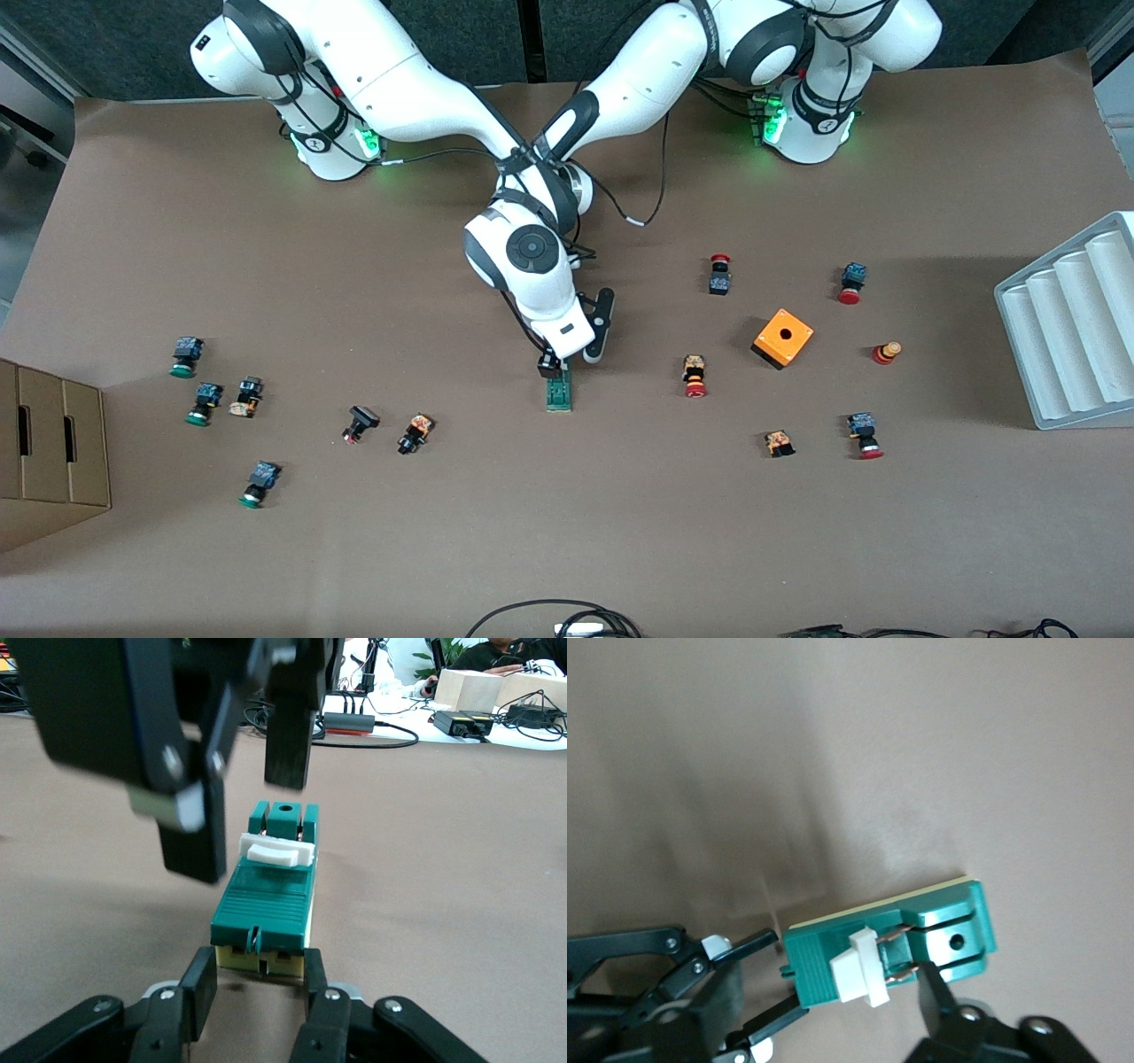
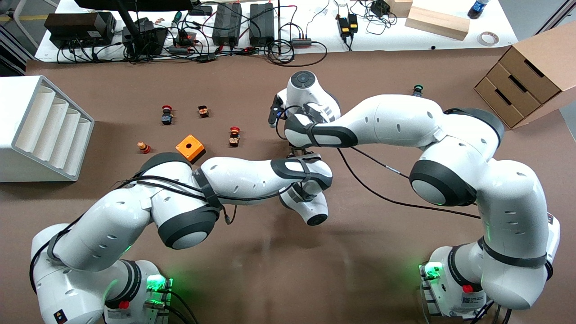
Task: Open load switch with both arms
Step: 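Press the white handle fully into the contact slots with the right gripper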
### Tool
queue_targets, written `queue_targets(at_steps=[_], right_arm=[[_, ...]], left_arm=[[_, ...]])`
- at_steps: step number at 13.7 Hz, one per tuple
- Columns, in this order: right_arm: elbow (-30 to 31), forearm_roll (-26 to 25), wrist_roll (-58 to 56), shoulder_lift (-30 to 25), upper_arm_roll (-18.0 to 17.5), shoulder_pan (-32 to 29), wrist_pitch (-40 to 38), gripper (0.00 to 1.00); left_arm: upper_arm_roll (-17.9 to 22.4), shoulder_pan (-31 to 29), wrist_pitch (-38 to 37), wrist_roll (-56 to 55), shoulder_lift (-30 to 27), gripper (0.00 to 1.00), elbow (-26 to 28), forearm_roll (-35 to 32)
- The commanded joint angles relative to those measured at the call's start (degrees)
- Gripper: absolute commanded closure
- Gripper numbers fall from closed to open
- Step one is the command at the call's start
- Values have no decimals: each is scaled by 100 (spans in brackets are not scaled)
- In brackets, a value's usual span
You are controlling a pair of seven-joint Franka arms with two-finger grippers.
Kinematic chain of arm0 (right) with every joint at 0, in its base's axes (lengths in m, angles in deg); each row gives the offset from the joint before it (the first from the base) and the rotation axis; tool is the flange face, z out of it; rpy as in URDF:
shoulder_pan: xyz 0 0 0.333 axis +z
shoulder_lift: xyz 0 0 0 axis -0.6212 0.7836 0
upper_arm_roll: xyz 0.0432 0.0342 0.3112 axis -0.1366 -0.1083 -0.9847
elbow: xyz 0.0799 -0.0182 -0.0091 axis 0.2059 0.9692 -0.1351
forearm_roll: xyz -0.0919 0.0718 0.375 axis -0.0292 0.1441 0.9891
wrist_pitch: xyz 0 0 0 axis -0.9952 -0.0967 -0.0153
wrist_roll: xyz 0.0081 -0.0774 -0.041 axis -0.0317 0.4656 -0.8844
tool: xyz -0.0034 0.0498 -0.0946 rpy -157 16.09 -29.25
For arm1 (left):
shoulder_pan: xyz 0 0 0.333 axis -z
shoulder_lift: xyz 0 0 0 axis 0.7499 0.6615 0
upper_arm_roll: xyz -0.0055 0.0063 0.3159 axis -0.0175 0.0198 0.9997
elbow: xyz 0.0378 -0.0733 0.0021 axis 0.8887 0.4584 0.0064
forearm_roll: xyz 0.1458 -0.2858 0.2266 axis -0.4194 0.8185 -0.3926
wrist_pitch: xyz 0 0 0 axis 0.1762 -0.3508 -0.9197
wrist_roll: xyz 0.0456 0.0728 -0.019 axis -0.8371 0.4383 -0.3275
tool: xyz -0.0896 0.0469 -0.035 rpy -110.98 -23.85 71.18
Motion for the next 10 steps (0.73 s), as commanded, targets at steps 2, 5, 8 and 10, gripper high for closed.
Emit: queue_targets(at_steps=[2,5,8,10], right_arm=[[40,46,48,-348,24,-13,-302,0],[-4,63,205,-497,24,-48,-496,0],[-13,63,749,-655,24,-57,-777,0],[-66,63,1014,-726,24,-57,-900,0]], left_arm=[[37,29,-58,-88,84,54,-11,52],[37,29,-58,-88,84,54,-11,52],[37,29,-58,-70,83,54,-11,52],[37,29,-58,-44,83,54,-37,44]])
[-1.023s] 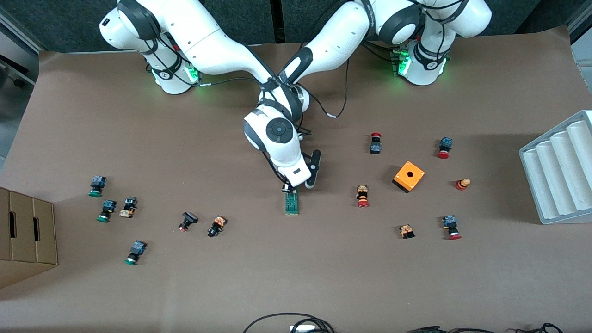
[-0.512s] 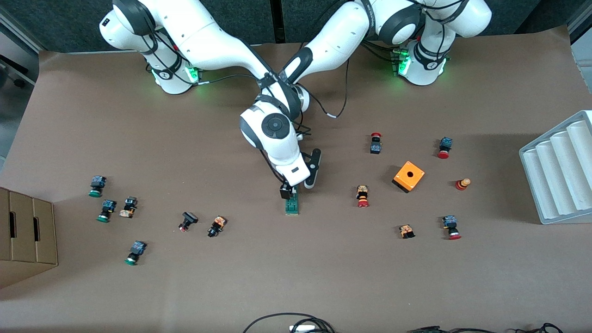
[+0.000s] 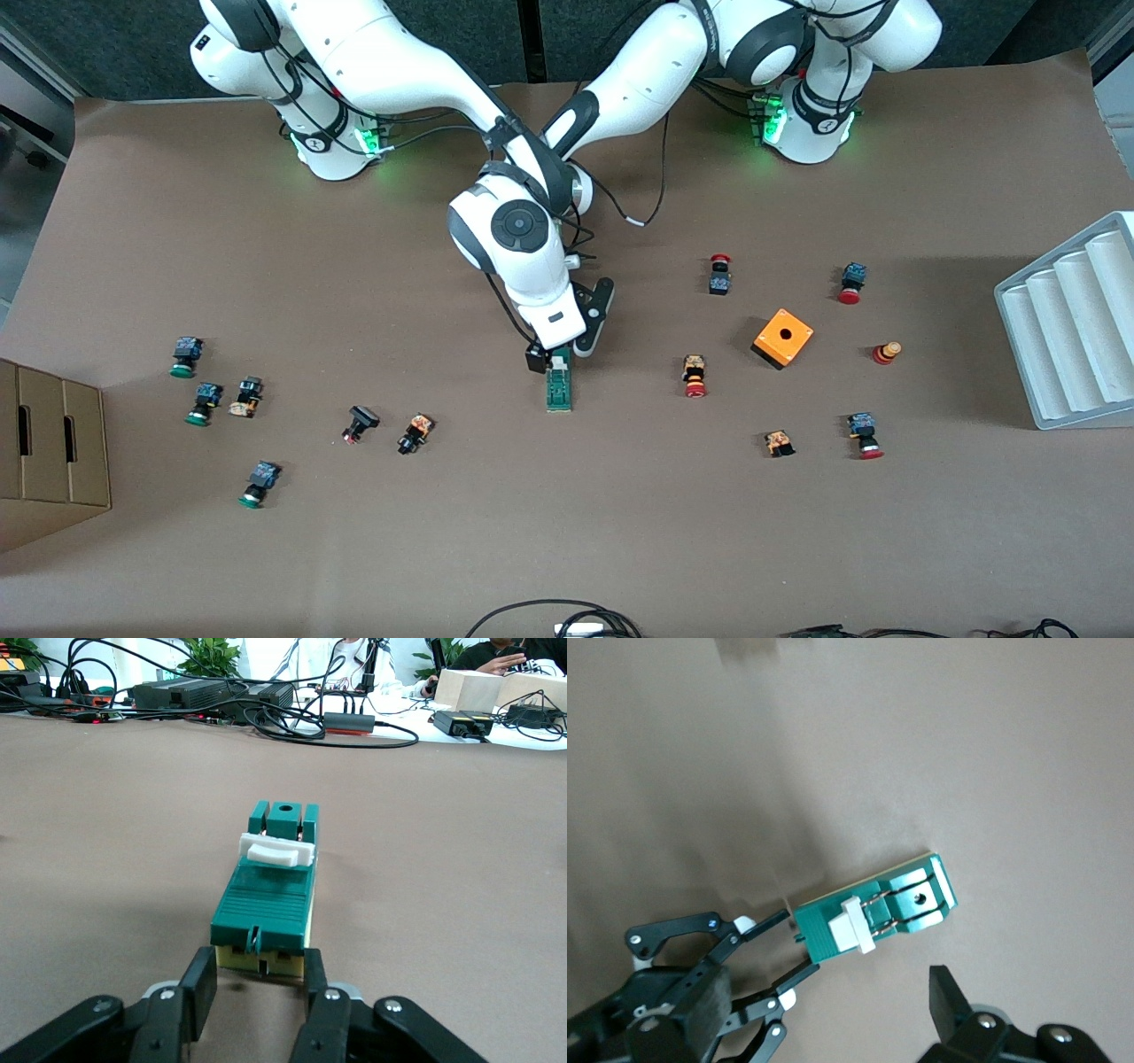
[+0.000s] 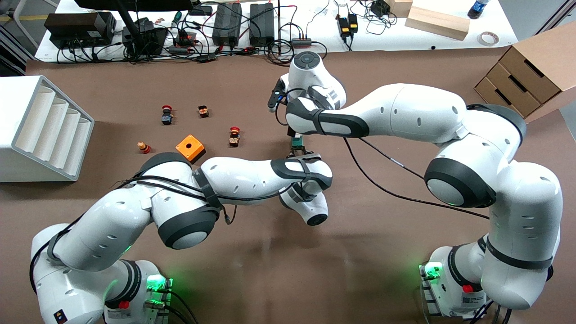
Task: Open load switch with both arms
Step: 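Open the right gripper and lift it away from the switch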
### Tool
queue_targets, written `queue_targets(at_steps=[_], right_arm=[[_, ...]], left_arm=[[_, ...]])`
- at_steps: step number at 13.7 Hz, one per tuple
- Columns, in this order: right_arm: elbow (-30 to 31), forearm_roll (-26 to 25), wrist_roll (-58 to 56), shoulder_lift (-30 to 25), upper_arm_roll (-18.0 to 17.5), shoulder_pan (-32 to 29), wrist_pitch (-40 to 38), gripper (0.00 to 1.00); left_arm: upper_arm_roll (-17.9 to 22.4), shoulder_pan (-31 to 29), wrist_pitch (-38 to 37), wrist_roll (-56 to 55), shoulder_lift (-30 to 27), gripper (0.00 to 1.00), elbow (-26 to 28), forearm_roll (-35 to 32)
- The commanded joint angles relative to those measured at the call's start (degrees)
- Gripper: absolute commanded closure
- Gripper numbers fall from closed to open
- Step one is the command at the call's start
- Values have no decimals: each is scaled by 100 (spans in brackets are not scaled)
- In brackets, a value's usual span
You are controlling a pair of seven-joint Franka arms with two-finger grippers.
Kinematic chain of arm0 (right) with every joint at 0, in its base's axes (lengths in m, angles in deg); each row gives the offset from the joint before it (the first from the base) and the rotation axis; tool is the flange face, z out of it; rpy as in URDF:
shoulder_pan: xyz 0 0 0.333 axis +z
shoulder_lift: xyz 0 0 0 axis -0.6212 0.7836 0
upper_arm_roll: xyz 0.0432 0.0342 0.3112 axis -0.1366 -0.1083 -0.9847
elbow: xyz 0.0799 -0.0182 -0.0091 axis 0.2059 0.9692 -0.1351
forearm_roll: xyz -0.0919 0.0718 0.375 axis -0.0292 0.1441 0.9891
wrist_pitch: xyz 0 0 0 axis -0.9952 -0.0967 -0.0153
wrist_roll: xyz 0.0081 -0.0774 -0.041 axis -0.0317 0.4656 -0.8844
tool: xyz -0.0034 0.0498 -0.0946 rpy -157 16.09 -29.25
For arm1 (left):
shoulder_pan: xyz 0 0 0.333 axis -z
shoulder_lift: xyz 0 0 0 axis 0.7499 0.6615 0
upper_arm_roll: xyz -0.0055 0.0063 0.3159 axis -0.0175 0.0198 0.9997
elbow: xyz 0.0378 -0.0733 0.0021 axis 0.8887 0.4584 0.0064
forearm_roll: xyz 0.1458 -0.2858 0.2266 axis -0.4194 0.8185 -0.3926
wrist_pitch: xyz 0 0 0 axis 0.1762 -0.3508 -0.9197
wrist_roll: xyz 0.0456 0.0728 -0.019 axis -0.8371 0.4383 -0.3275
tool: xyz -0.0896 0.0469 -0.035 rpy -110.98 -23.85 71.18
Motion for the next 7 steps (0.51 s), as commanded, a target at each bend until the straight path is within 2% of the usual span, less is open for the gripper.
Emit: queue_targets(at_steps=[1,5,7], right_arm=[[-37,57,367,-207,-11,-38,-275,0],[-46,57,913,-567,-11,-170,-644,0],[-80,257,966,-717,-11,-354,-767,0]], left_arm=[[37,29,-58,-44,83,54,-36,44],[37,29,-58,-44,83,54,-36,52],[37,29,-58,-44,83,54,-36,52]])
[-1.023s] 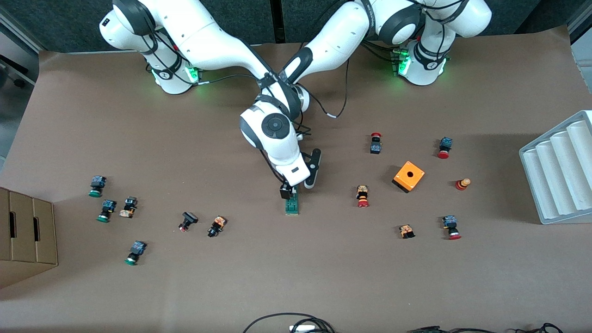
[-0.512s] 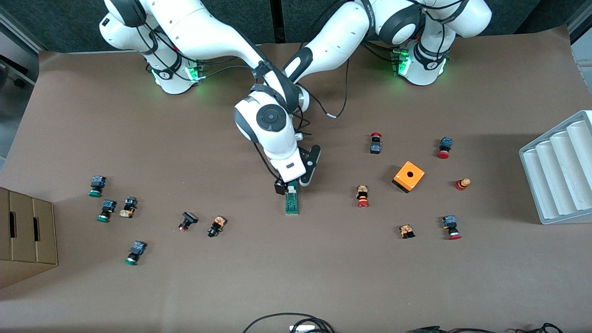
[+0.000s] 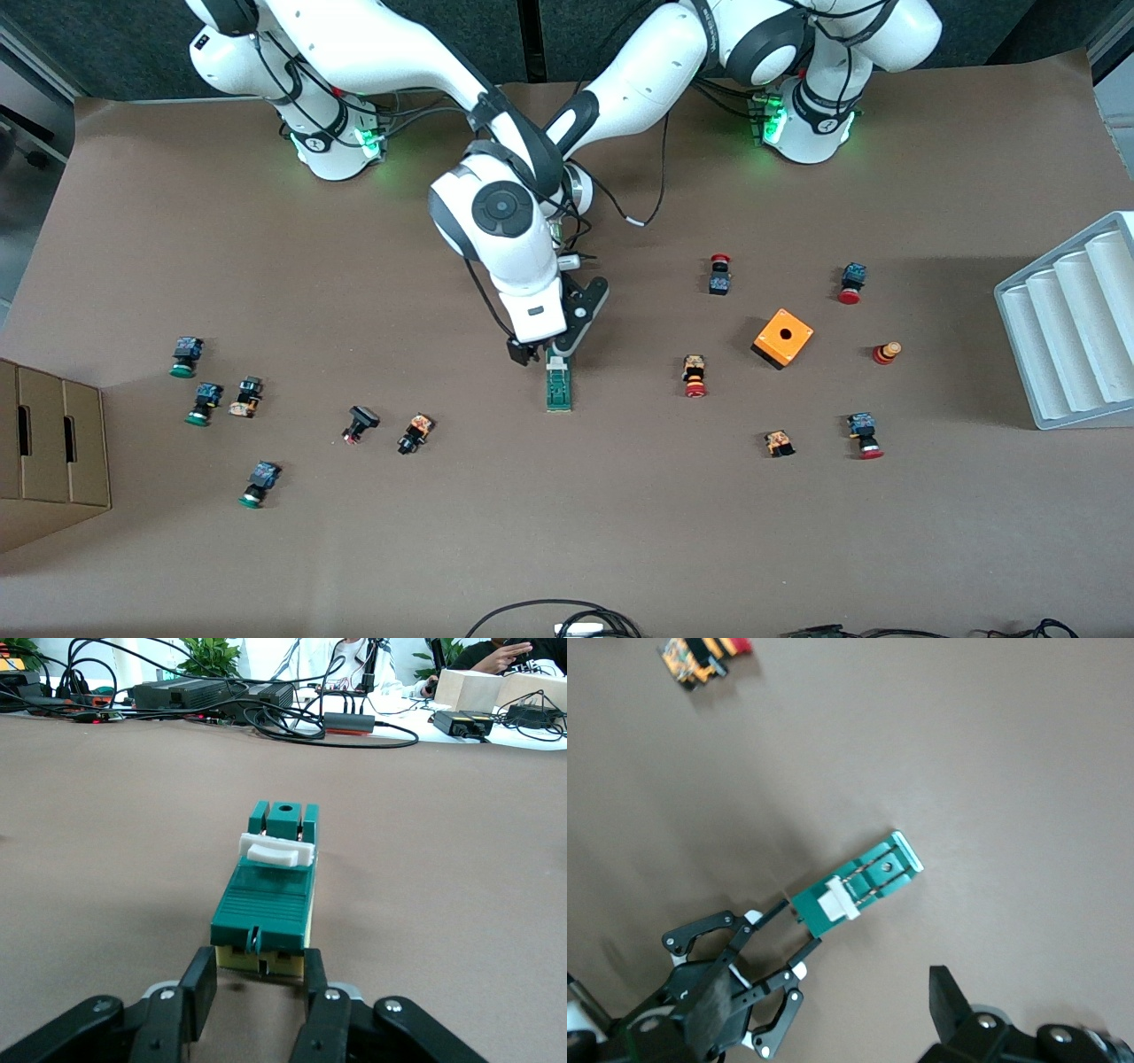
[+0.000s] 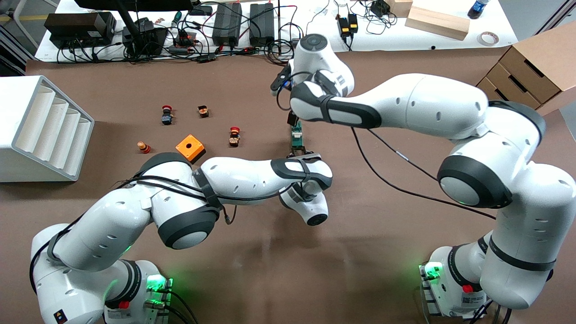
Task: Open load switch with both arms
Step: 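Open the right gripper and lift it away from the switch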
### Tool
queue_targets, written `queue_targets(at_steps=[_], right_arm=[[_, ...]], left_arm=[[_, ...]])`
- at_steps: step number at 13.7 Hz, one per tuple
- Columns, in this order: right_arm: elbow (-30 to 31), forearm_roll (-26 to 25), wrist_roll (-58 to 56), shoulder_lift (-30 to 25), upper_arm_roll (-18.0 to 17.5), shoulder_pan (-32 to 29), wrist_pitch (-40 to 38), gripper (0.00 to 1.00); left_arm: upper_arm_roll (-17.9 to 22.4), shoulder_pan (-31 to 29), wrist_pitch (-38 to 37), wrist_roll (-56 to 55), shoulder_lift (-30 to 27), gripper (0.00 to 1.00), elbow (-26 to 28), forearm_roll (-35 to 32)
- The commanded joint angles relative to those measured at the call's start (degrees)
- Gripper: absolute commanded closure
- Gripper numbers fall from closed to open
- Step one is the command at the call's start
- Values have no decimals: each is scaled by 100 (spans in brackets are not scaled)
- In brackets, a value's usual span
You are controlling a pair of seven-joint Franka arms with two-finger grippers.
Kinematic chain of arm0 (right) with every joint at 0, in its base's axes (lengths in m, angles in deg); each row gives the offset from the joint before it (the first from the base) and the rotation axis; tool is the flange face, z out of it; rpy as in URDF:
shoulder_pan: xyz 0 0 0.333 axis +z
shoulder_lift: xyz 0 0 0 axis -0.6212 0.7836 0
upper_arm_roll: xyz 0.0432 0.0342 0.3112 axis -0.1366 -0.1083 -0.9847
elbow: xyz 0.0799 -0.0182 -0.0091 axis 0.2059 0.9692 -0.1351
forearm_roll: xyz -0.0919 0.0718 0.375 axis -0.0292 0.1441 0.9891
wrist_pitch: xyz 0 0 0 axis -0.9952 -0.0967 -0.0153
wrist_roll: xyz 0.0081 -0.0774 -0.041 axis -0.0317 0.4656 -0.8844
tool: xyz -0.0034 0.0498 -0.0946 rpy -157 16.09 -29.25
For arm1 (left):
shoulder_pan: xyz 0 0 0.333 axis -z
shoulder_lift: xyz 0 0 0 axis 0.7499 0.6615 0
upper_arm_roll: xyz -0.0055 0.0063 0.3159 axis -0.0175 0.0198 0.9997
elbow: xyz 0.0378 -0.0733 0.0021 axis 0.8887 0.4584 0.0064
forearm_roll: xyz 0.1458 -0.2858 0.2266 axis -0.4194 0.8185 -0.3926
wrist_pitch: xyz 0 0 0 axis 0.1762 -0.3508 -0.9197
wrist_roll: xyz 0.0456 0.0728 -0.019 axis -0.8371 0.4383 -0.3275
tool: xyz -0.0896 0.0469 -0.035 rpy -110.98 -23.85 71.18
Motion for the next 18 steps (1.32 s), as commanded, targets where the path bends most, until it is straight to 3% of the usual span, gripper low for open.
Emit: queue_targets(at_steps=[1,11,18], right_arm=[[-37,460,77,-258,-25,-251,-373,0],[-99,594,392,-707,-16,-954,-962,0],[-99,594,753,-1041,1,-1473,-1622,0]], left_arm=[[37,29,-58,-44,74,54,-35,52],[46,29,-50,-53,83,42,-35,26],[46,3,-23,-53,74,43,-44,-53]])
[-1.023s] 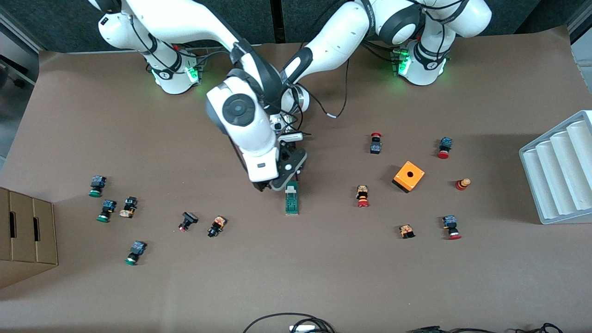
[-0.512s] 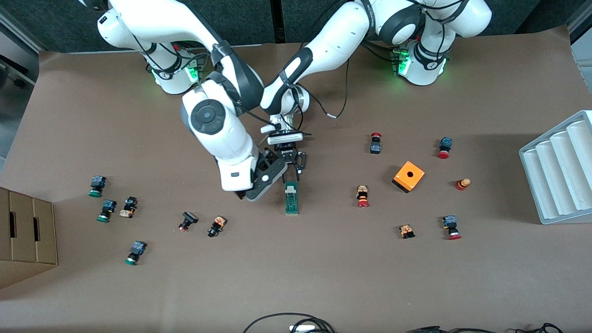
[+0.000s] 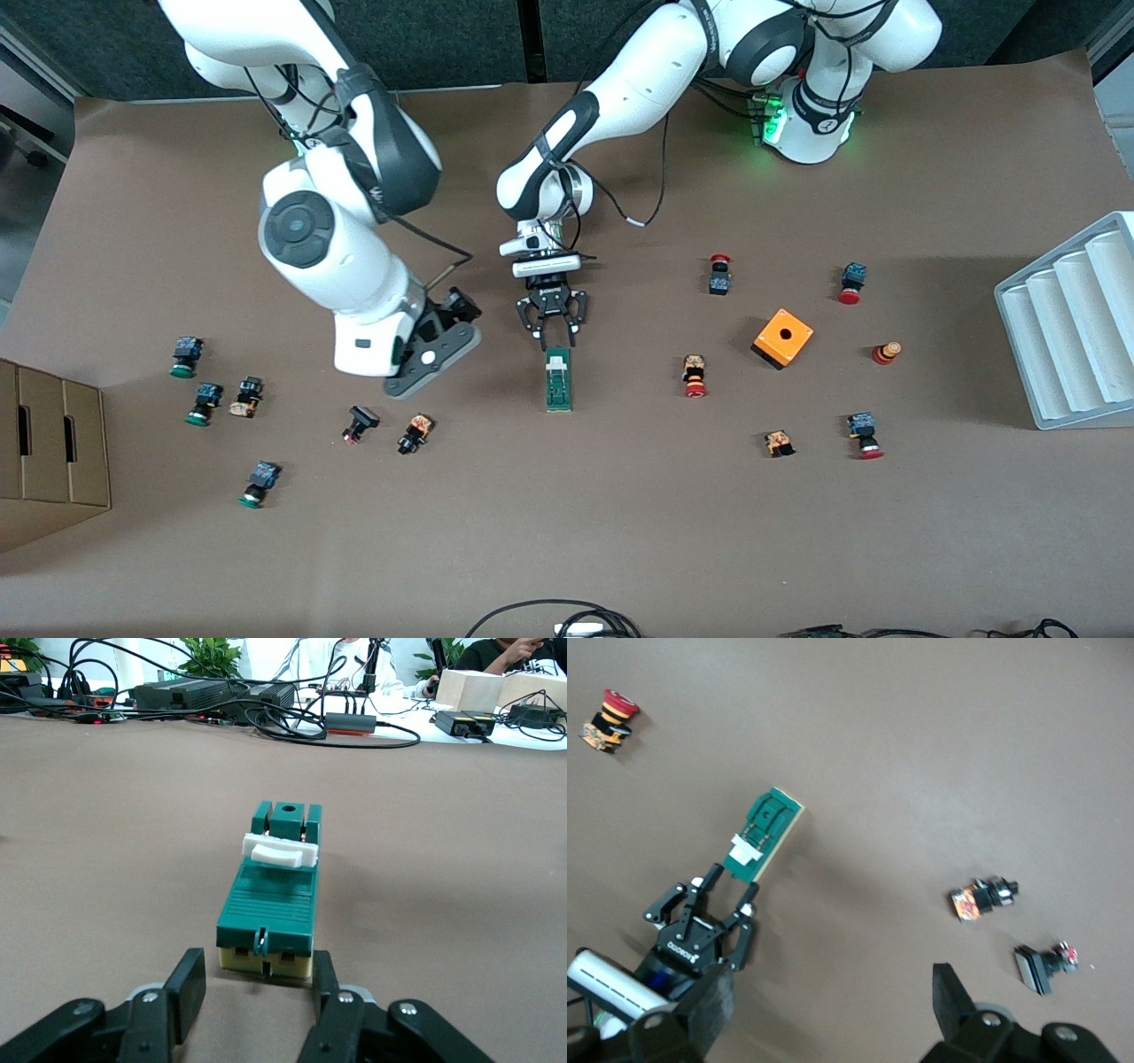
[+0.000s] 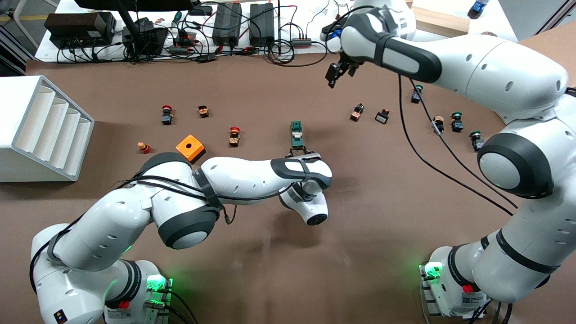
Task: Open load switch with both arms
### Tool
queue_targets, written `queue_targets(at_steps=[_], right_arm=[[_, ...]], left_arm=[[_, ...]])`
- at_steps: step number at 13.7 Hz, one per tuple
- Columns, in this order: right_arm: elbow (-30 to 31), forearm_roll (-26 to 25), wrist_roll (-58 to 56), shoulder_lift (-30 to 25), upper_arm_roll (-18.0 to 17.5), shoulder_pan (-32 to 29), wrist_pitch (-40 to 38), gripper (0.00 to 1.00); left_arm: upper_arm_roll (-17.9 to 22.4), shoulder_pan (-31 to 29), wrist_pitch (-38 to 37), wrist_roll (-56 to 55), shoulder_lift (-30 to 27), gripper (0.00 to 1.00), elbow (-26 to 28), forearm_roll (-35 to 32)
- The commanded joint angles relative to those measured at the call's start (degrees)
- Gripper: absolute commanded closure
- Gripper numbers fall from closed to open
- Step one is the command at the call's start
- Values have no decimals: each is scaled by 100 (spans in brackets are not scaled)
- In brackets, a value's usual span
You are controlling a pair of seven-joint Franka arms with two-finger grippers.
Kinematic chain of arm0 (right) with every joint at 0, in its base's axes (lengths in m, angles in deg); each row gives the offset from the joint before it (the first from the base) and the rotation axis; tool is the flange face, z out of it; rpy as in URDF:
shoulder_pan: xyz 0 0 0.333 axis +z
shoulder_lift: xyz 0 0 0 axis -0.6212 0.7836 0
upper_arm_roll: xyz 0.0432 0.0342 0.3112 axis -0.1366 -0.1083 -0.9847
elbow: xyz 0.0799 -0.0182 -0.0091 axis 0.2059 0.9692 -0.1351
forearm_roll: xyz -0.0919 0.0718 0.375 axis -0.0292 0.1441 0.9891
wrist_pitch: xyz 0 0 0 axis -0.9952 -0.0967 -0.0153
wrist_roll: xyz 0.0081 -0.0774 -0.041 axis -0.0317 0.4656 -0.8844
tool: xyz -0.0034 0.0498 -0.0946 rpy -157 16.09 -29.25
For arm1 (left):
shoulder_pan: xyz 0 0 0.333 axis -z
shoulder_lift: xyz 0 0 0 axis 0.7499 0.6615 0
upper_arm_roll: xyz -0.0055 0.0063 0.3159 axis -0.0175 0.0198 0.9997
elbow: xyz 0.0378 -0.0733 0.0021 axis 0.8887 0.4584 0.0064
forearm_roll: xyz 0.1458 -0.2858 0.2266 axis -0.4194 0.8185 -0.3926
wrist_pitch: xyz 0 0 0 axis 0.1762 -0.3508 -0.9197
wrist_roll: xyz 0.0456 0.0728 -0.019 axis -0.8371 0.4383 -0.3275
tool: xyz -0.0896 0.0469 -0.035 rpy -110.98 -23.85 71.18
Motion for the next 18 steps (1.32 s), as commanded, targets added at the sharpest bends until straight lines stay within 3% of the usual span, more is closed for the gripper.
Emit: queue_targets(at_steps=[1,6,8,18], right_arm=[[5,148,298,-142,19,-81,-299,0],[-4,148,782,-361,28,-414,-493,0],[-4,157,827,-406,-7,-616,-686,0],[-4,148,1355,-696,-60,-1373,-1399,0]], left_arm=[[36,4,-17,-44,59,41,-45,-54],[27,4,-34,341,-29,8,-45,51],[10,-30,-17,596,-117,3,-45,121],[10,-101,62,3494,-837,3,-212,2080]])
